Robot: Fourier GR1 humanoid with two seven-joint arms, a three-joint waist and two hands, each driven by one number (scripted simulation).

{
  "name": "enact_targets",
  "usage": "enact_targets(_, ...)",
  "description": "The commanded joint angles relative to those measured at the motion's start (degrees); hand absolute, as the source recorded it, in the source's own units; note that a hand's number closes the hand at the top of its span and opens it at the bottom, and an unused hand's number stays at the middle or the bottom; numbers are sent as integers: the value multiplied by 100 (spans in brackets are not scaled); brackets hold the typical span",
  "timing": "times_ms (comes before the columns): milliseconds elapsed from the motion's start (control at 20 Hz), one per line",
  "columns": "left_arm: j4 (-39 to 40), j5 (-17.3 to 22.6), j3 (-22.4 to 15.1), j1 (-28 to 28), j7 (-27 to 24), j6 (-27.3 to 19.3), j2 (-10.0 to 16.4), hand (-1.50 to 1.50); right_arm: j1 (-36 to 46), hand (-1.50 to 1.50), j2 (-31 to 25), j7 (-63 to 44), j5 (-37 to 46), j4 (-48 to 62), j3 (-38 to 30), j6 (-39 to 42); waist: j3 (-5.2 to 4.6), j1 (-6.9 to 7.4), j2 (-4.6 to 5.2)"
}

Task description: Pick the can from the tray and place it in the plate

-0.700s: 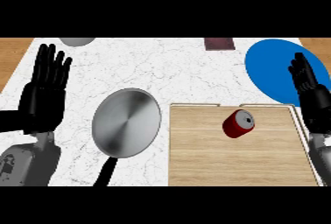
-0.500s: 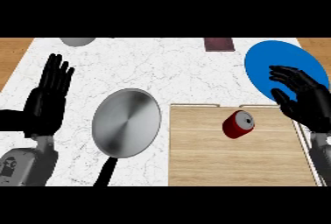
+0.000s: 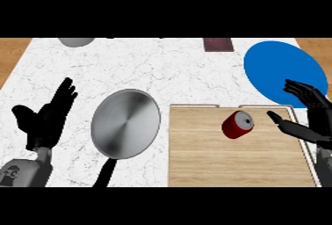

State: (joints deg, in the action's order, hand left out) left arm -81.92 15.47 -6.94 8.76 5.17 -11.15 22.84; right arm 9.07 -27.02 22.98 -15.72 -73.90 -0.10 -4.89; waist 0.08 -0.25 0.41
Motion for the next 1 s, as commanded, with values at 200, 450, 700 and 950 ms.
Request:
enact_targets(200,115,-229,-126,-146,54,103,-171,0,-656,-150,-368,1062,987,475,431,602,-8,29,-41)
enact_targets(450,475,-358,46,228,67,166,-278,0,-809,-150,-635,96,1387,-452,577,549,-12,-17,-48)
enact_targets(700,-88,-516,13,104,569,6,-364,0,-130,-150,-699,-1010,1578,-574,618,880,-10,44,-50)
enact_targets(950,-113,-492,154,-16,504,213,-317,0,-285,-150,-929,-1496,1905,-771,841,1349,-9,41,-48)
